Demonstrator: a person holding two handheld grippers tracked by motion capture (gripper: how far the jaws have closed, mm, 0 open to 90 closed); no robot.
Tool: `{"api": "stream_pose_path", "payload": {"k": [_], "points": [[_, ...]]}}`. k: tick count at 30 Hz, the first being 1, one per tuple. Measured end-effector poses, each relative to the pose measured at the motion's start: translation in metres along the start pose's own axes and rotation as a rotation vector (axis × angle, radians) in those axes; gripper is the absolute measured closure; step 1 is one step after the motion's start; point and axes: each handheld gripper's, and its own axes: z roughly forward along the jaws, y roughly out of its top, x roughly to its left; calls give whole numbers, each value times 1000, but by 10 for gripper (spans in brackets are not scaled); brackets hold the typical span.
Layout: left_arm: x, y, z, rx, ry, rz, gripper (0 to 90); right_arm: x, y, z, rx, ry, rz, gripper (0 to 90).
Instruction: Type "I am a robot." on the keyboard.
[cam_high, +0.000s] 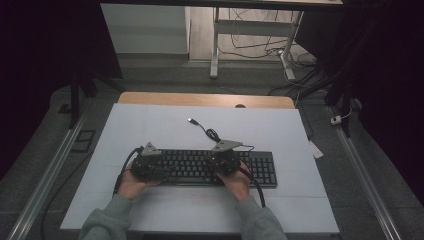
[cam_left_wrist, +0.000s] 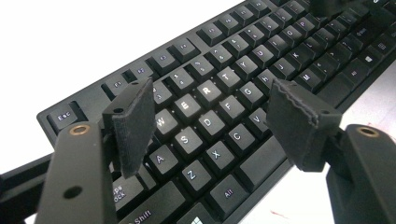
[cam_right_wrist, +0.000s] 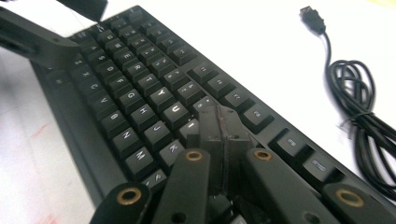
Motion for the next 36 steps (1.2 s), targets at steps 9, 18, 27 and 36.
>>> {"api": "stream_pose_path", "payload": {"k": [9, 18, 27, 36], "points": [[0, 0, -1, -10, 9, -4, 327, -4, -22, -29, -22, 10, 22, 787], [1, 1, -2, -24, 17, -9, 329, -7, -41, -54, -48, -5, 14, 601], [2, 1, -3, -31, 17, -9, 335, -10, -52, -68, -54, -11, -4, 542], [1, 2, -3, -44, 9, -9, 360, -15, -58, -73, -54, -17, -2, 537]]}}
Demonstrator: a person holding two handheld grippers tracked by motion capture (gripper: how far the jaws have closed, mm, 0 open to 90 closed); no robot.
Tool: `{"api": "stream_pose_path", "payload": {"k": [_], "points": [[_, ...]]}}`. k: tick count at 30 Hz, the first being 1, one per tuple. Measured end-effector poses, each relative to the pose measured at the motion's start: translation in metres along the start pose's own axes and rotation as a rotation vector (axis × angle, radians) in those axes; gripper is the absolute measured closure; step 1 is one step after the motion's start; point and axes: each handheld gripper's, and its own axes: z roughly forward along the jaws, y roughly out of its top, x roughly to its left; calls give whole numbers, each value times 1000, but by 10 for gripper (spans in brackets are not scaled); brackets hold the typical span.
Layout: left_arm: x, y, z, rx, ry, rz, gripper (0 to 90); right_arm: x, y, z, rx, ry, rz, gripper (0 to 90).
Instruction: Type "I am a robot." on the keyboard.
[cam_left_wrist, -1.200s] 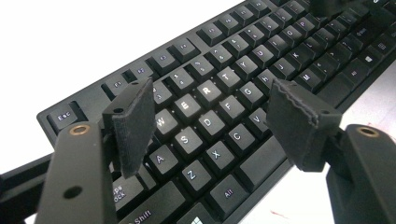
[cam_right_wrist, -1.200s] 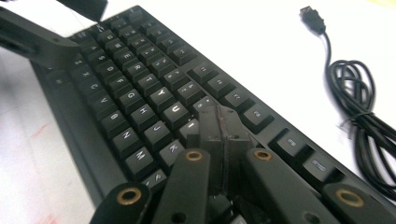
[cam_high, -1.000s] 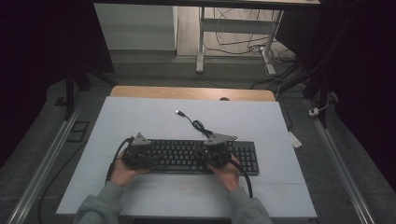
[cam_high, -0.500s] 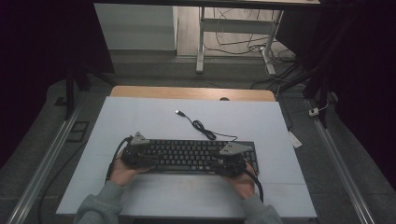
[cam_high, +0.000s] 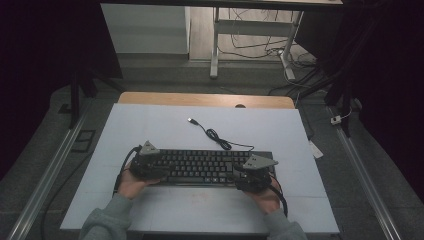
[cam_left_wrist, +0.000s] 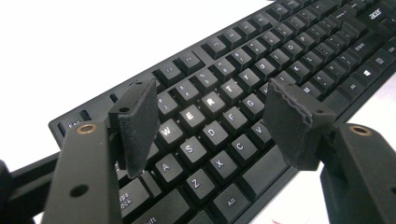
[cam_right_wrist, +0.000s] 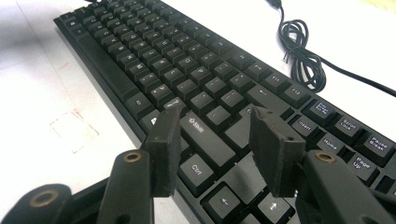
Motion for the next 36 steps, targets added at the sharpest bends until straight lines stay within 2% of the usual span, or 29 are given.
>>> {"api": "stream_pose_path", "payload": {"k": [10, 14, 17, 22, 30, 36], "points": [[0, 1, 0, -4, -3, 3, 379, 1, 0, 1, 4, -2, -9, 536], [-1, 2, 2, -5, -10, 7, 415, 1, 0, 1, 6, -4, -10, 537], [-2, 4, 5, -2, -17, 5, 463, 1, 0, 2, 9, -5, -12, 537], [-7, 9, 11, 1, -30, 31, 567, 2, 0, 4, 7, -4, -10, 536], [-10, 14, 21, 18, -56, 60, 875, 2, 0, 5, 23, -16, -15, 536], [-12, 16, 33, 45, -60, 74, 890, 2, 0, 5, 24, -14, -14, 534]]}}
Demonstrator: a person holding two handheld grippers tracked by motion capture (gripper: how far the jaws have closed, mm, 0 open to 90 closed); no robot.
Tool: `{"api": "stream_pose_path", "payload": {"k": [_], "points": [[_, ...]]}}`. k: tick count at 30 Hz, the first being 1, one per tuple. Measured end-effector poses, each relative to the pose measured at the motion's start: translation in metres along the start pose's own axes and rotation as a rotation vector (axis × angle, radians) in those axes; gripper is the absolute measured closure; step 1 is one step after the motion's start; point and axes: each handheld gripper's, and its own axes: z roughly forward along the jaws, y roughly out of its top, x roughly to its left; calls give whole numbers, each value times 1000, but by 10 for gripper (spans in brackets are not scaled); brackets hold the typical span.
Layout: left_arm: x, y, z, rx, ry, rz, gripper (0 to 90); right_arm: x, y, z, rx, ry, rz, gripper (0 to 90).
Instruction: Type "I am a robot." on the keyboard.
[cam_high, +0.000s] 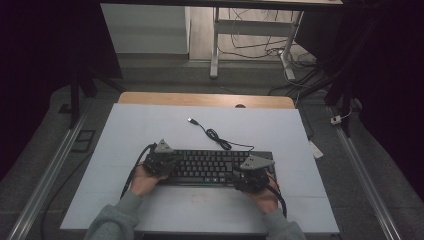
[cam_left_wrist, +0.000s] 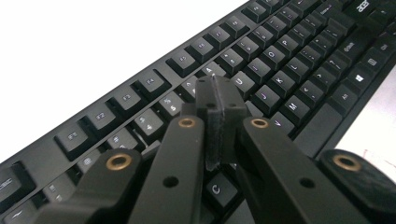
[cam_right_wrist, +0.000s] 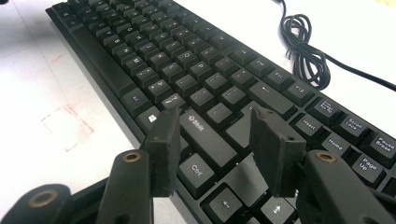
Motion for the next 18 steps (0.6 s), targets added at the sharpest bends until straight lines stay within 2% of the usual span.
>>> {"api": "stream_pose_path", "payload": {"k": [7, 18], "points": [[-2, 5, 11, 32, 16, 25, 890, 1, -1, 1, 7, 4, -1, 533], [-1, 3, 20, 75, 42, 20, 890, -1, -1, -3, -1, -11, 1, 531]]}}
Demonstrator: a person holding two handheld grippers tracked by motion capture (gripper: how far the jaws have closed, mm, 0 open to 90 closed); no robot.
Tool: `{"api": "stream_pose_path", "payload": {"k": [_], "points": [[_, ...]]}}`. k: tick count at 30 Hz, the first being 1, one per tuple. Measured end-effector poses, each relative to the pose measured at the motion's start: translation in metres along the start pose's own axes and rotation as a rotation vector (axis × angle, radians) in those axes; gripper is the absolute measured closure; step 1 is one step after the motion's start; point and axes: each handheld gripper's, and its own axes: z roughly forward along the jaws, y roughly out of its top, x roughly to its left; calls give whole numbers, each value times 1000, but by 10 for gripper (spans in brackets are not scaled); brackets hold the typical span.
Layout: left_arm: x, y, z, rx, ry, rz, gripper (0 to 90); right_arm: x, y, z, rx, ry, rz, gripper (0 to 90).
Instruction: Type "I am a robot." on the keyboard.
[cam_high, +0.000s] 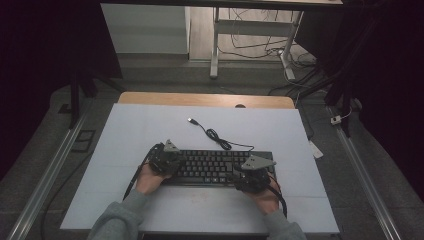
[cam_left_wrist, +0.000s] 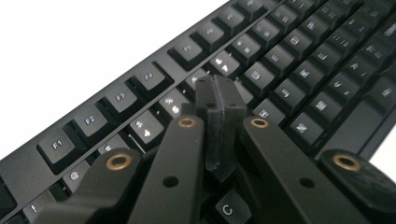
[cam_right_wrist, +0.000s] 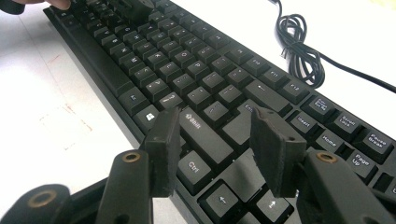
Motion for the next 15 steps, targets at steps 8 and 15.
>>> {"api": "stream_pose_path", "payload": {"k": [8, 15], "points": [[1, 1, -17, -86, 1, -16, 890, 0, 0, -1, -9, 1, 9, 530], [2, -9, -45, -166, -26, -69, 691, -2, -1, -2, -13, 5, 11, 529]]}}
